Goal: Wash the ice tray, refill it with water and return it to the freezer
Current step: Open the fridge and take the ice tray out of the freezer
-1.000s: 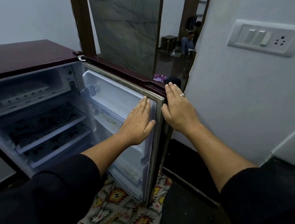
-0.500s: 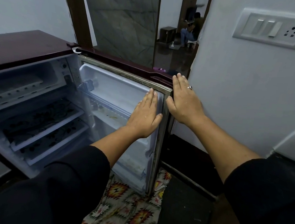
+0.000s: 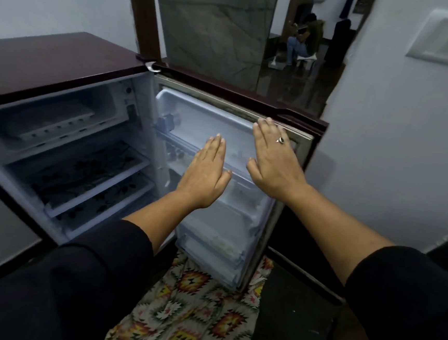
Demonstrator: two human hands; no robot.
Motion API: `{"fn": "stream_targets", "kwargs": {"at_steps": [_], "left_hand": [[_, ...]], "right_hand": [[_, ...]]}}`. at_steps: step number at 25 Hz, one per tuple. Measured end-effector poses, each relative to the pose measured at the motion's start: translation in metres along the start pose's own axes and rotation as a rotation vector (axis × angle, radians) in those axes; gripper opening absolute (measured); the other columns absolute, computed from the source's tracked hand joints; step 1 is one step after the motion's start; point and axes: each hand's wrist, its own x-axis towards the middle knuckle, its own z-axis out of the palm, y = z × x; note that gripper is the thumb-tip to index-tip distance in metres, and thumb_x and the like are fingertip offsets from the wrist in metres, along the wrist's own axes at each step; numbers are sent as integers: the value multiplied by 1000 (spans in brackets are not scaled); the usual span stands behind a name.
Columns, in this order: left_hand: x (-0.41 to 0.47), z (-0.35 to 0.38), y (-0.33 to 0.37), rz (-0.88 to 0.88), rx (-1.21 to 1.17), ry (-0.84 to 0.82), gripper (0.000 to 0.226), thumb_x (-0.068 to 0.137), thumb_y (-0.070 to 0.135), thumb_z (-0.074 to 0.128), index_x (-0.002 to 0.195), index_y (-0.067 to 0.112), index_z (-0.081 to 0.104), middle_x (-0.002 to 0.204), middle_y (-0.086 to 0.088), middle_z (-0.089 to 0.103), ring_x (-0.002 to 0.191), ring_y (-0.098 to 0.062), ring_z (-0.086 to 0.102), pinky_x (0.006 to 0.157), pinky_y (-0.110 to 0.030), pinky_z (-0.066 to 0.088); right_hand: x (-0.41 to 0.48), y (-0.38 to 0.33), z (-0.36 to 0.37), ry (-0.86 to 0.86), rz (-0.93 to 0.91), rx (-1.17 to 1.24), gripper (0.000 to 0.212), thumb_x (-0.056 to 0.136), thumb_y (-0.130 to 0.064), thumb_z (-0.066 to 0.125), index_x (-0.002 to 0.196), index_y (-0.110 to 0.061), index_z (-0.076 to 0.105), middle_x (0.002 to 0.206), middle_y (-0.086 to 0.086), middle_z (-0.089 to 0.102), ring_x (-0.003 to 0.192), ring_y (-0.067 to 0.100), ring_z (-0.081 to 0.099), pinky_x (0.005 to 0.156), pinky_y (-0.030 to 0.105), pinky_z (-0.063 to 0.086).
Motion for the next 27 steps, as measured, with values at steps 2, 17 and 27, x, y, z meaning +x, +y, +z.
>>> {"fn": "stream_targets", "kwargs": {"at_steps": [2,17,27], "left_hand": [[-16,-11,-40,-73,22,6,74,112,34,38,167,6,-1,176,-12,-8,163,-23,-9,133,-43,2],[-82,-75,-312,-664,254,131,73,111,39,33,167,2,4,176,-16,0,164,-28,-1,133,-43,5],[-54,-69,-418,-816,327,253,83,100,47,28,166,-1,12,174,-22,12,161,-35,12,132,-43,11]], "right_hand": [[17,-31,21,-56,-58,23,79,94,-38,34,161,4,22,169,23,21,159,35,15,130,47,6],[230,-227,177,-191,-524,235,77,98,-40,29,161,3,22,168,22,25,157,33,20,130,43,11],[350,-288,269,-173,-620,350,69,103,-33,43,158,4,27,163,25,31,151,38,29,126,43,21]]}}
